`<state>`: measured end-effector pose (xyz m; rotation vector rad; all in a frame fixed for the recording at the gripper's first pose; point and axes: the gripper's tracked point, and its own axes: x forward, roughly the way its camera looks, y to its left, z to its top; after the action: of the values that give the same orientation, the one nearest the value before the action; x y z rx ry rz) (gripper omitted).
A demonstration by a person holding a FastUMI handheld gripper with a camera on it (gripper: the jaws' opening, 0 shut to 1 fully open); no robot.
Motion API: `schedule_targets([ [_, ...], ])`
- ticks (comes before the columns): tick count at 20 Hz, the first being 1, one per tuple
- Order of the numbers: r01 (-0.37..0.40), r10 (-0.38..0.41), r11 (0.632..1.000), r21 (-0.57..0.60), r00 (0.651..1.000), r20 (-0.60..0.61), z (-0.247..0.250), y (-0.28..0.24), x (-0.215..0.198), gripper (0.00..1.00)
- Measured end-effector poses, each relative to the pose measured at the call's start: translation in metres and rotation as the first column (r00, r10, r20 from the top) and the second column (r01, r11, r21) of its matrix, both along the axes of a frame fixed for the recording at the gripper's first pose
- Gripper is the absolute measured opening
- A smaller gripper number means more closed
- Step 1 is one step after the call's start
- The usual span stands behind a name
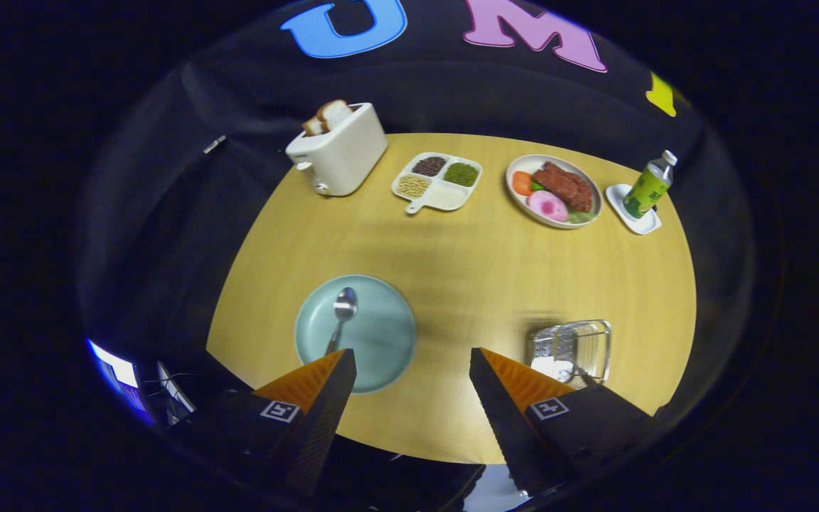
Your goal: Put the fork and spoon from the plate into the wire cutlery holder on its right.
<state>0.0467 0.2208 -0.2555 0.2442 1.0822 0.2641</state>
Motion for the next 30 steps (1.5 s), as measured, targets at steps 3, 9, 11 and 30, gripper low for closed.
schedule_targets([
  [3, -0.042, 0.042, 0.998, 0.048, 0.999, -0.018, -0.020, 0.061, -0.004, 1.00],
  [9, -0.043, 0.046, 0.998, 0.035, 0.995, -0.090, -0.081, 0.115, -0.007, 0.99],
  [11, -0.054, 0.053, 0.999, -0.008, 0.993, -0.108, -0.102, 0.121, -0.006, 0.98],
  [30, 0.009, -0.008, 1.000, 0.002, 0.982, -0.187, -0.113, 0.119, -0.007, 0.11],
])
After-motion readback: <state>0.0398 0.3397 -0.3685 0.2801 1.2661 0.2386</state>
